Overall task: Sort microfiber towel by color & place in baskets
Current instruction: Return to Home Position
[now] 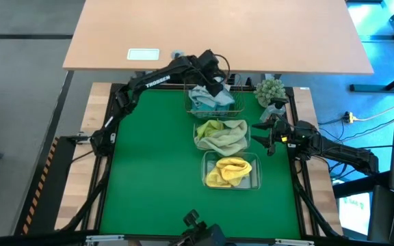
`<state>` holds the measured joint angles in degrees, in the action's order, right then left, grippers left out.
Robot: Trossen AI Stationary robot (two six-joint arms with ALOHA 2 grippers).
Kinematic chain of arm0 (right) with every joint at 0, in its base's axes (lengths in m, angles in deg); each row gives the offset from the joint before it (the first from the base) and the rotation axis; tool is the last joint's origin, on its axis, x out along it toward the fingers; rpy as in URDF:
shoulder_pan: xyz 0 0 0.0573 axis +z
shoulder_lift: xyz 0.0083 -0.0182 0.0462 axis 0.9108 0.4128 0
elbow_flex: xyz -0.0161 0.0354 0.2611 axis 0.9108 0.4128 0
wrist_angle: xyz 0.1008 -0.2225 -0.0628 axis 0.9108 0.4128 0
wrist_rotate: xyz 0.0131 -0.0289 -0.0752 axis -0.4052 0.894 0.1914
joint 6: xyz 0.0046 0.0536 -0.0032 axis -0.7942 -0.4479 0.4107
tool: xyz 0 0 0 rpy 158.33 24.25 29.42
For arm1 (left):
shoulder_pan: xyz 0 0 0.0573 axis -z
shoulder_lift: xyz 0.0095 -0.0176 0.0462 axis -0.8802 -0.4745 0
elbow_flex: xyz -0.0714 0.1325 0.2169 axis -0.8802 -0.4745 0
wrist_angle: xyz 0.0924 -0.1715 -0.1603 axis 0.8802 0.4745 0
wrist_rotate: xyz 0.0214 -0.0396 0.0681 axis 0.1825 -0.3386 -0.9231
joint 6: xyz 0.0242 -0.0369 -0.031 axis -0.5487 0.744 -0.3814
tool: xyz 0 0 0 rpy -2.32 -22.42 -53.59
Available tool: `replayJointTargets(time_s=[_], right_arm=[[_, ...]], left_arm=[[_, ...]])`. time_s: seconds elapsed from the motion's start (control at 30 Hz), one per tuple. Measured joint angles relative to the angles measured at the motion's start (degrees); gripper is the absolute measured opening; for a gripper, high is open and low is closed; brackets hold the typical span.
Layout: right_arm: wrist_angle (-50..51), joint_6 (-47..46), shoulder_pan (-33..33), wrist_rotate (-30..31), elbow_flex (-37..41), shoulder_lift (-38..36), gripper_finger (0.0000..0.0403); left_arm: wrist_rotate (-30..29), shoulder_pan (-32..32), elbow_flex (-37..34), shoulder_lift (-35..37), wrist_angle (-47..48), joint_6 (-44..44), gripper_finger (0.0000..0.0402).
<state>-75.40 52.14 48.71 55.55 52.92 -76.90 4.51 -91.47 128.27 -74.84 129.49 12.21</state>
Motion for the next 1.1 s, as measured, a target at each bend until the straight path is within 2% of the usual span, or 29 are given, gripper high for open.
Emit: replayJointTargets(time_s=[0.1,0.3,0.37,0.57,0.7,0.93,1.1], right_arm=[[0.0,0.0,0.0,0.0,0.0,0.0,0.0241],[0.0,0.0,0.0,-0.2,0.0,0.0,0.0241],[0.0,0.0,0.0,-0.2,0.0,0.0,0.0241],[0.0,0.0,0.0,-0.2,0.0,0.0,0.0241],[0.0,-0.1,0.0,-0.2,0.0,0.0,0.0241],[0.0,-0.1,0.0,-0.2,0.0,0.0,0.0241],[0.0,-0.2,0.0,-0.2,0.0,0.0,0.0241]], left_arm=[[2.6,0.0,4.8,0.1,4.2,0.0,0.0132],[15.0,-0.1,3.2,7.6,7.4,-1.7,0.0132],[16.6,0.4,3.2,10.7,8.3,-4.6,0.0132],[12.9,2.8,3.2,21.7,8.7,-10.8,0.0132],[13.4,5.5,3.2,28.4,12.2,-14.9,0.0132],[11.8,12.1,3.2,38.1,18.4,-15.0,0.0132],[7.2,17.6,3.2,43.5,19.6,-15.0,0.0132]])
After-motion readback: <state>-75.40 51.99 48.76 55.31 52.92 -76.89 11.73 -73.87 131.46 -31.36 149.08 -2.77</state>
